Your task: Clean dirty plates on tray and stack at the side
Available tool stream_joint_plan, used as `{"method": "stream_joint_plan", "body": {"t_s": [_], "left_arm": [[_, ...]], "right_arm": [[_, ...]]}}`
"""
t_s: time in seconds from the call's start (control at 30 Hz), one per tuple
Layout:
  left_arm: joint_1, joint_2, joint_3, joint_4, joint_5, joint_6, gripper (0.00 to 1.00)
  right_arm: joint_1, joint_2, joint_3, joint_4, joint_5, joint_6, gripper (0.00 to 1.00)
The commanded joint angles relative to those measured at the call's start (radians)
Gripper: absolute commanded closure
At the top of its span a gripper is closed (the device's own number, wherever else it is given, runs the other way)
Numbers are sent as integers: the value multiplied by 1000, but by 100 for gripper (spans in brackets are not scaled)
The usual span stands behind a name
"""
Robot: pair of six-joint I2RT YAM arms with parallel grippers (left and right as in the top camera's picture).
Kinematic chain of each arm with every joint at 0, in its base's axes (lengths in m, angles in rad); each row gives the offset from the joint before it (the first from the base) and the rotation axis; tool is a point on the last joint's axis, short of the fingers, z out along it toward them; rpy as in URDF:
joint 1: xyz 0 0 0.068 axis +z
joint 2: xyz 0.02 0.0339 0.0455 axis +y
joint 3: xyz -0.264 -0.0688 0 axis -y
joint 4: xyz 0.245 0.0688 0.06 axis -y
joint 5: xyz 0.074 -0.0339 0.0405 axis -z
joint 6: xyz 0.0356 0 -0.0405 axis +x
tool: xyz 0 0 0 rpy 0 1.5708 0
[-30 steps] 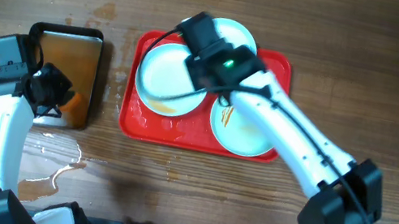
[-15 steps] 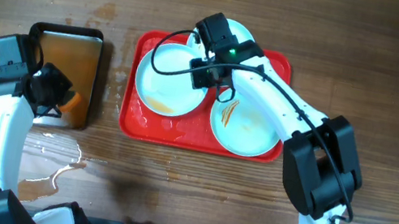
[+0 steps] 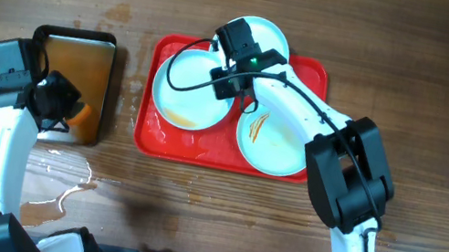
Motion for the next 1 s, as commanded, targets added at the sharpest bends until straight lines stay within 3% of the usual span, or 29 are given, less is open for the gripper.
{"method": "stream_joint_plan", "body": {"t_s": [0.0,0.53,0.7,0.87,0.97], "left_arm": [[6,4,15,3,13,2,96],[6,4,15,3,13,2,96],[6,4,15,9,13,2,96],[6,4,15,11,13,2,96],[6,4,15,11,13,1,96]], "right_arm": [[-3,18,8,0,10,0,96],[-2,-175,32,-109,58,9,96],[81,-278,32,-157,412,-44,96],[237,-349,32,-117,859,-271,96],[327,-348,32,-69,993,-464,96]]}}
